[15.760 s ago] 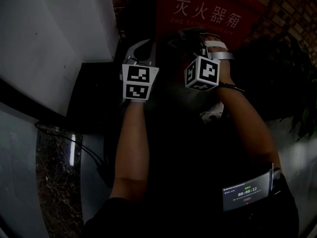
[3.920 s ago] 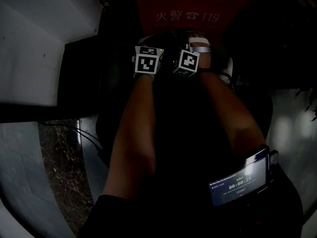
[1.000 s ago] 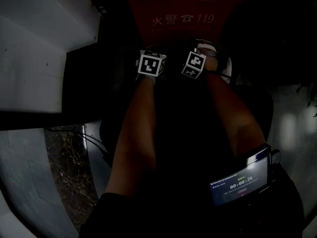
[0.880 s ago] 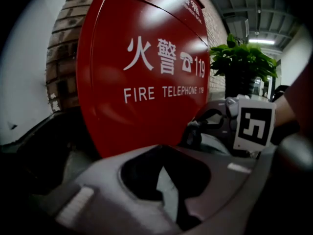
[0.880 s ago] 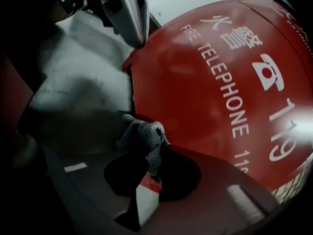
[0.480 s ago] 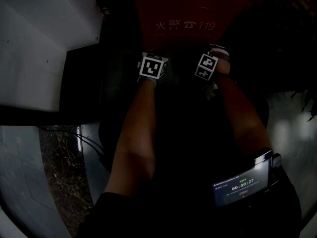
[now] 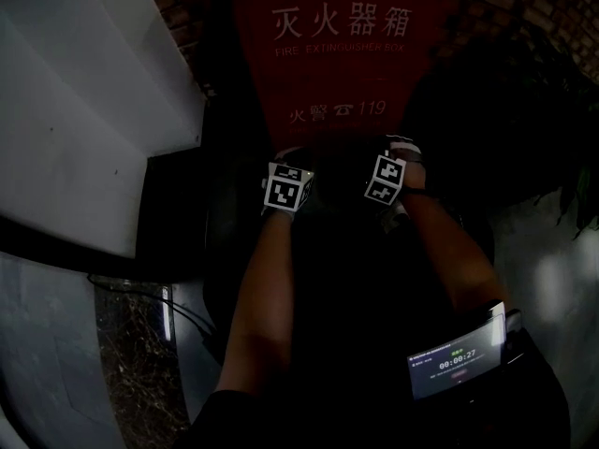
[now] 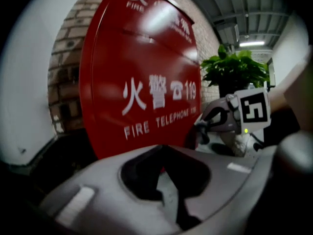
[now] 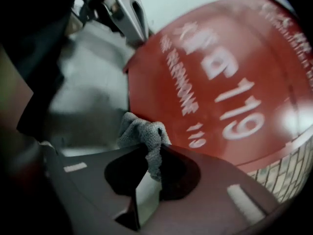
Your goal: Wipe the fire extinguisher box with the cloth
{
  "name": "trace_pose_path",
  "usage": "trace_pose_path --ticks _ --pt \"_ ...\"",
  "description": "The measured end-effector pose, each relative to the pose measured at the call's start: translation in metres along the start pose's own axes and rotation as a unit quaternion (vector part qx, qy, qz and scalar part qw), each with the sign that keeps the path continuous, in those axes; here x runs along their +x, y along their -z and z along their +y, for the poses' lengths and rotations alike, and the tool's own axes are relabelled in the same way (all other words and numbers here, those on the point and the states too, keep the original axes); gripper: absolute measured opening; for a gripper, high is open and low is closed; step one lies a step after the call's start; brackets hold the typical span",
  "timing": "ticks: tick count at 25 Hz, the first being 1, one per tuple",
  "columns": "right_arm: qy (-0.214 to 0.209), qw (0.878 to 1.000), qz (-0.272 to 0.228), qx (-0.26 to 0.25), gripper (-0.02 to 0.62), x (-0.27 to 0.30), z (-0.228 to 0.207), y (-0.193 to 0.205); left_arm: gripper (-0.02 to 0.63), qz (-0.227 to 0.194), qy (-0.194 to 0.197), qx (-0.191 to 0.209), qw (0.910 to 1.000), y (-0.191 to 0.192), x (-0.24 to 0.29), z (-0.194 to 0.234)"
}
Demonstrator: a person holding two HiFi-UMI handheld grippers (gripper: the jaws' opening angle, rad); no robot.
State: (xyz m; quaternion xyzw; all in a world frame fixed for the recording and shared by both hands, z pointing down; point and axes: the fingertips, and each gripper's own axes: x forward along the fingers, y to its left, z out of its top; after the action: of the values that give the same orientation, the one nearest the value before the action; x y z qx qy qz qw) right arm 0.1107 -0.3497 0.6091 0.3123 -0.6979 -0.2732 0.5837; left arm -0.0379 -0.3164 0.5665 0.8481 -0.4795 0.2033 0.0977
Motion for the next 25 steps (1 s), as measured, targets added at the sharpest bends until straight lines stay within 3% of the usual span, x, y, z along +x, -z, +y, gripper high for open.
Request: trace_pose_path --ticks 2,4,7,12,21,25 --pt "0.020 0.999 -0.041 0.015 0.043 -0.023 -0.020 -0.018 0.003 -0.070 0.005 0.005 0.9975 -0.047 -0.024 -0.003" --pt "0.051 0.995 -0.081 0.015 0.043 -0.052 -0.047 -0.033 0.003 -0.150 0.007 0.005 0.9886 -0.096 -0.056 -0.002" --pt "0.096 0.987 -0.128 0.003 0.043 -0.099 -0.087 -0.043 0.003 -0.227 -0.027 0.002 0.9735 -0.139 -0.100 0.023" --pt "0.144 0.975 -0.166 -0.017 0.043 -0.159 -0.138 -0.049 0.002 -0.238 -0.106 -0.023 0.9651 -0.164 -0.141 0.075" --pt "0.220 0.950 -0.219 -0.036 0.043 -0.235 -0.221 -0.100 0.003 -0.247 -0.145 -0.007 0.9580 -0.228 -0.191 0.097" --pt "0.255 0.932 -0.248 -0.063 0.043 -0.289 -0.261 -0.135 0.003 -0.278 -0.155 -0.003 0.9479 -0.273 -0.230 0.110"
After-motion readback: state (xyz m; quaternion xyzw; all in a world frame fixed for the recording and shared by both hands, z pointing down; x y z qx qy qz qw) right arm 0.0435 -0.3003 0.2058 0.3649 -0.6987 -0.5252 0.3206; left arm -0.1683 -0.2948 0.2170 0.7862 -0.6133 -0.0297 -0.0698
